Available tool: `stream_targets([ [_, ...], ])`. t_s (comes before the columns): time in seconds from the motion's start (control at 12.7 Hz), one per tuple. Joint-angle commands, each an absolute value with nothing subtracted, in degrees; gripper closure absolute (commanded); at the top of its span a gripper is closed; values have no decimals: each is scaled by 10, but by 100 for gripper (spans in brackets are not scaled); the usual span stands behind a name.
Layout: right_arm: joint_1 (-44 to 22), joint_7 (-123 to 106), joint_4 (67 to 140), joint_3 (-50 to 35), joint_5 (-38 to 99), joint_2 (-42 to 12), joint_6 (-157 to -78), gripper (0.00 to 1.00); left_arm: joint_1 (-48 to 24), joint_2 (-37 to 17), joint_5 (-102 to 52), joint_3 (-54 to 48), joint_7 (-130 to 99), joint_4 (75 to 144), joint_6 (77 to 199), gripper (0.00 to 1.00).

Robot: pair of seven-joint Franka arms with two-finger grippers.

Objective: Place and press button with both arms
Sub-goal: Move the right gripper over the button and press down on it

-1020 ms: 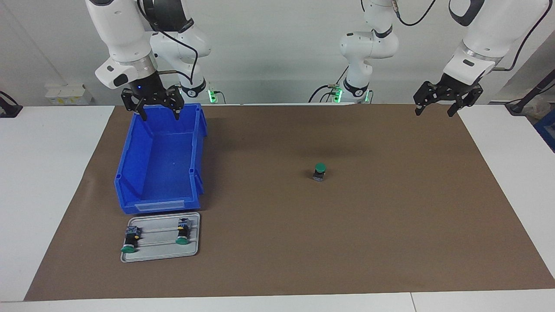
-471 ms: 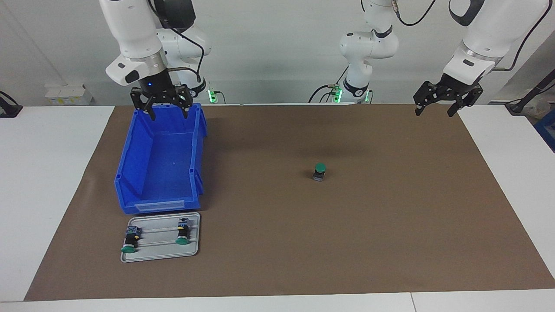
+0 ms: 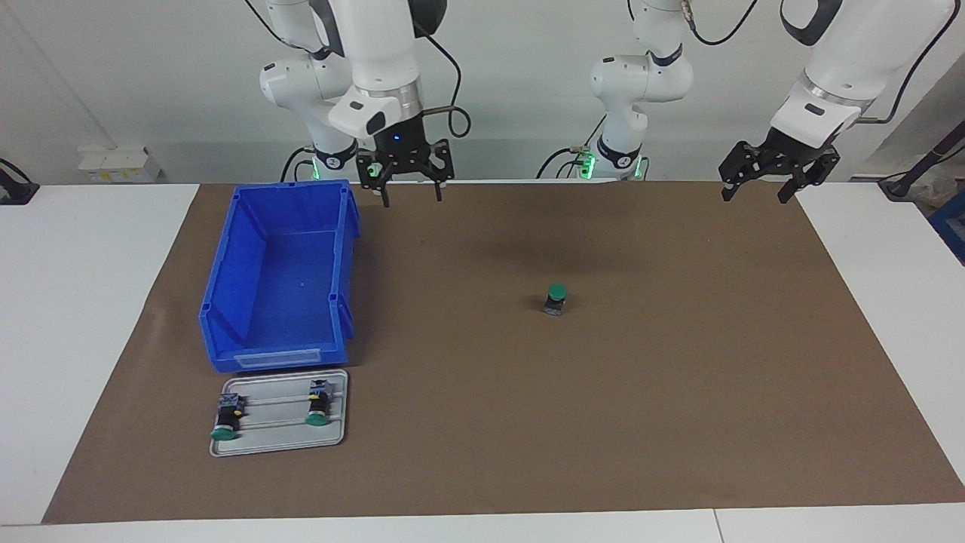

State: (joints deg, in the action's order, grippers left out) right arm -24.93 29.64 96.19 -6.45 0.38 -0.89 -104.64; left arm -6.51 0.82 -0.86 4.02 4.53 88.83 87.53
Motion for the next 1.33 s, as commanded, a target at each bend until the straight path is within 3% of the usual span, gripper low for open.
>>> stream_targets([
  [0.0, -320, 400, 859, -62, -11, -121, -1042, 9, -60, 23, 3, 35, 48, 904, 876, 0],
  [0.39, -375, 486, 822, -62, -58, -260, -1183, 12, -60, 23, 3, 35, 49, 904, 876, 0],
  [0.63, -403, 565, 749, -60, -125, -366, -1208, 14, -60, 23, 3, 35, 49, 904, 876, 0],
  [1.26, -388, 587, 749, -61, -133, -403, -1306, 16, -60, 23, 3, 35, 48, 904, 876, 0],
])
